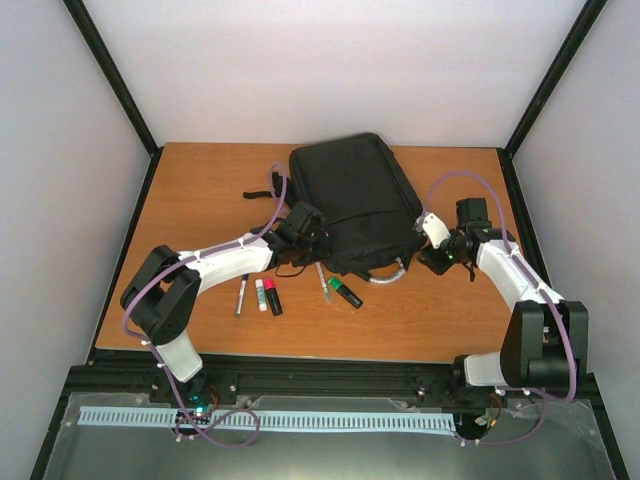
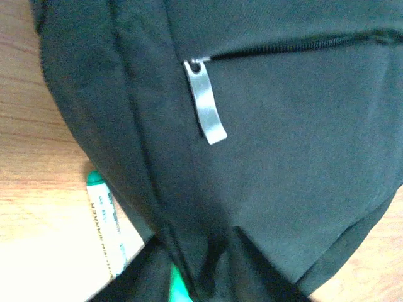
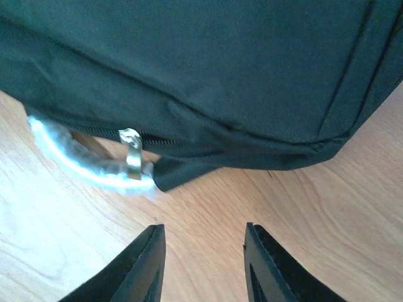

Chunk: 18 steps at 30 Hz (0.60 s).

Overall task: Pack the student bag
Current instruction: Zip the student bag at the center of the board.

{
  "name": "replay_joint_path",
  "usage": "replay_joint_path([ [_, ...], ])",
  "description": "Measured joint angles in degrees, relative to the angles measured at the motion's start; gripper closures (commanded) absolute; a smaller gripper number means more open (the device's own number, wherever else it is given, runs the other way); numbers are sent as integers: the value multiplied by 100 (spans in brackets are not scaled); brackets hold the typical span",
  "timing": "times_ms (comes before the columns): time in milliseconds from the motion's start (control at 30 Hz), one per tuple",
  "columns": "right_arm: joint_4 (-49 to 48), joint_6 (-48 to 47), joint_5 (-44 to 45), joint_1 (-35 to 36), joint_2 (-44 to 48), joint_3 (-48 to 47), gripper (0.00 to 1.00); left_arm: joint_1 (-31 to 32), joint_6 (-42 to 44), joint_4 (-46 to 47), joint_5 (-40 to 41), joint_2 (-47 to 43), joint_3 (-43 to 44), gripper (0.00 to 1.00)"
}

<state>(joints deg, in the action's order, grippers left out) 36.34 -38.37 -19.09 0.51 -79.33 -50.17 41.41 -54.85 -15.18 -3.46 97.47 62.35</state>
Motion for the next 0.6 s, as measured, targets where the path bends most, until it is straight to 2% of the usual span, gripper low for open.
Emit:
replay_joint_path([
  [67, 24, 33, -221, 0, 96, 0, 62, -20, 63, -87, -52, 7, 0, 39],
  [133, 31, 98, -295, -2, 42, -33, 58, -26, 72, -144, -114, 20, -9, 27],
  [267, 50, 372, -402, -85, -361, -452, 47, -28, 33, -177, -107, -9, -151, 15],
  [367, -17, 708, -485, -160, -730, -1095, 43, -37, -2, -297, 44, -153, -306, 7],
  [600, -426, 1547, -699, -184, -2105, -2490, 32, -302, -20, -426, 433, -339, -219, 3],
])
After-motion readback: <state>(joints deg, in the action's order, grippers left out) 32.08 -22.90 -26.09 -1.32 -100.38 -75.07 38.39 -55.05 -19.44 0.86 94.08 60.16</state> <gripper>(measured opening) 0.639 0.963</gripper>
